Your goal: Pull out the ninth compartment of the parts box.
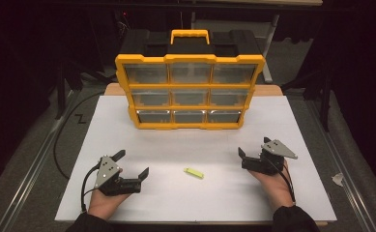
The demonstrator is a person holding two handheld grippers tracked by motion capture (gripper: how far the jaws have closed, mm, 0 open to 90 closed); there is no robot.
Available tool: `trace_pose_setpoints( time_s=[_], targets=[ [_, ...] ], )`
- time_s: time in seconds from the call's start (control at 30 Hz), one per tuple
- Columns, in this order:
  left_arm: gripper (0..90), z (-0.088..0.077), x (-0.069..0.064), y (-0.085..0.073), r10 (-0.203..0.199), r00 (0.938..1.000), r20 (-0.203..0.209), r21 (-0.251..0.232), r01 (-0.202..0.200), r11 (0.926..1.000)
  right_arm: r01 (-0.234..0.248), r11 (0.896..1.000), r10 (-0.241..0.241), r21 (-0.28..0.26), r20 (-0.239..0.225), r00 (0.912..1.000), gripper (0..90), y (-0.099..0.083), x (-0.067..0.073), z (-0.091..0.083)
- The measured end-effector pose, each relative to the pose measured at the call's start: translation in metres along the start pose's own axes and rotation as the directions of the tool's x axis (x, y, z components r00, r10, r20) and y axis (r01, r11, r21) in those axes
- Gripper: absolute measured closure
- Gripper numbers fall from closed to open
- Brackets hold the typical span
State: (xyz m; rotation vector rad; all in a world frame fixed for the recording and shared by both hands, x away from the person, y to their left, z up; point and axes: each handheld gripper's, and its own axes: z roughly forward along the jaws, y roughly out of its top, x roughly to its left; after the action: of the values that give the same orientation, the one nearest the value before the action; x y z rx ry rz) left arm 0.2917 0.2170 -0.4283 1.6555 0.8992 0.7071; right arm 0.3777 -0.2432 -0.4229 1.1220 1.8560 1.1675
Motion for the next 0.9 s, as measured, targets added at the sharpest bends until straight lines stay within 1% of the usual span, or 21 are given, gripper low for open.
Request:
trace_pose_setpoints(
  time_s=[0.07, 0.17, 0.2, 0.23, 0.27, 0.33, 0.43, 0.47, 0.53, 0.63, 0.9],
  targets=[
    [0.2, 0.000, 0.000, 0.000, 0.000, 1.0000, -0.001, 0.000, 0.000, 1.0000, 0.003, 1.000, -0.003, 0.007, 0.014, 0.9999, 1.1, 0.001, -0.001, 0.008],
    [0.2, 0.000, 0.000, 0.000, 0.002, 1.0000, -0.001, -0.001, -0.002, 1.0000, 0.004, 1.000, -0.004, 0.010, 0.019, 0.9998, 1.1, 0.002, -0.001, 0.011],
    [0.2, 0.000, -0.001, 0.000, 0.002, 1.0000, -0.001, -0.001, -0.002, 1.0000, 0.008, 1.000, -0.009, 0.010, 0.028, 0.9996, 1.4, 0.003, -0.001, 0.015],
    [0.2, 0.000, -0.001, 0.000, 0.002, 1.0000, -0.002, 0.000, -0.002, 1.0000, 0.008, 1.000, -0.009, 0.010, 0.028, 0.9996, 1.4, 0.003, -0.001, 0.015],
    [0.2, 0.001, -0.001, 0.000, 0.002, 1.0000, -0.006, -0.003, -0.002, 1.0000, 0.011, 1.000, -0.012, 0.013, 0.031, 0.9994, 1.8, 0.005, -0.001, 0.020],
    [0.2, 0.001, -0.002, 0.000, 0.002, 1.0000, -0.008, -0.007, -0.002, 1.0000, 0.011, 1.000, -0.011, 0.016, 0.034, 0.9994, 2.0, 0.006, -0.001, 0.022],
    [0.2, 0.001, -0.002, 0.000, 0.000, 1.0000, 0.000, -0.007, 0.000, 1.0000, 0.009, 1.000, -0.010, 0.016, 0.051, 0.9986, 2.8, 0.008, -0.002, 0.031],
    [0.2, 0.001, -0.003, 0.000, 0.005, 1.0000, 0.006, -0.003, -0.005, 1.0000, 0.015, 0.999, -0.016, 0.029, 0.057, 0.9982, 2.8, 0.009, -0.002, 0.036],
    [0.2, 0.002, -0.004, -0.001, 0.010, 0.9999, 0.007, -0.002, -0.010, 0.9999, 0.018, 0.999, -0.020, 0.037, 0.059, 0.9981, 2.8, 0.009, -0.001, 0.039],
    [0.2, 0.003, -0.004, -0.001, 0.005, 0.9999, 0.009, -0.001, -0.005, 1.0000, 0.029, 0.999, -0.031, 0.036, 0.057, 0.9979, 2.7, 0.009, 0.000, 0.038],
    [0.2, 0.002, -0.003, 0.000, 0.000, 1.0000, 0.002, -0.007, 0.000, 1.0000, 0.065, 0.997, -0.068, 0.037, 0.069, 0.9953, 1.7, 0.011, 0.002, 0.028]
  ],
)
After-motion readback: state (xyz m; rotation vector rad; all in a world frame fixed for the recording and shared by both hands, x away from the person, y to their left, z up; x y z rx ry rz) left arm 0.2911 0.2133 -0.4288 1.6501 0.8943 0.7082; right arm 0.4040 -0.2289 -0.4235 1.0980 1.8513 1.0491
